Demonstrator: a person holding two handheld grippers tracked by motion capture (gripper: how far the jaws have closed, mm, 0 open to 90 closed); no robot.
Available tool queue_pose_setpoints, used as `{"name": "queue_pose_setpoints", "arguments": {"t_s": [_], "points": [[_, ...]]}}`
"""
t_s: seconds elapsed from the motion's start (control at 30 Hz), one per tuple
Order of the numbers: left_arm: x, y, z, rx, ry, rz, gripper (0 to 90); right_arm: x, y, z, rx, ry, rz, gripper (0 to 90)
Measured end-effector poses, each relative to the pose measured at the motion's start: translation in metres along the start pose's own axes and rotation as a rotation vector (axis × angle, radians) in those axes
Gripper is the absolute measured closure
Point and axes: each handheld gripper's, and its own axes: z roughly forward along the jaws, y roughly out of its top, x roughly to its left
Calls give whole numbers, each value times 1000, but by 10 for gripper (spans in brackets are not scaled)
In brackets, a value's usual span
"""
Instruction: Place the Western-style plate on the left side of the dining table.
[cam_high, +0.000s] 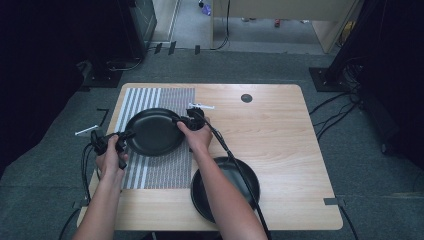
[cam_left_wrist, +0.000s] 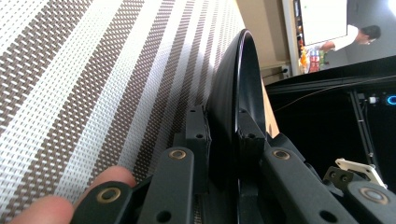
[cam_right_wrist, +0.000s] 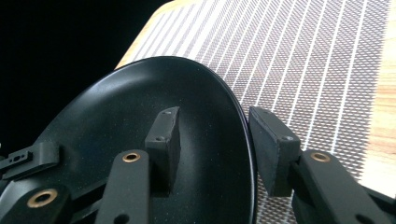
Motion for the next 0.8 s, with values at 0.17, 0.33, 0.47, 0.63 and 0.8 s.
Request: {"name": "queue_pose_setpoints", "arguments": {"t_s": [0.17,0.33,0.47,0.63,0.8], "points": [[0,3,5,8,25,9,804,-4,-2,4,19,-27,-28,551],[0,4,5,12,48,18,810,-8,-3,6,12,-29,-31,545],[-2,2,7,-7,104,72,831,-11,1,3,7,-42,-47,525],[-5,-2,9,-45,148,148,824,-11,2,-3,7,-46,-91,512],[-8,-8,14,-66,241,269,756,-14,0,-9,-8,-50,-94,509]]}}
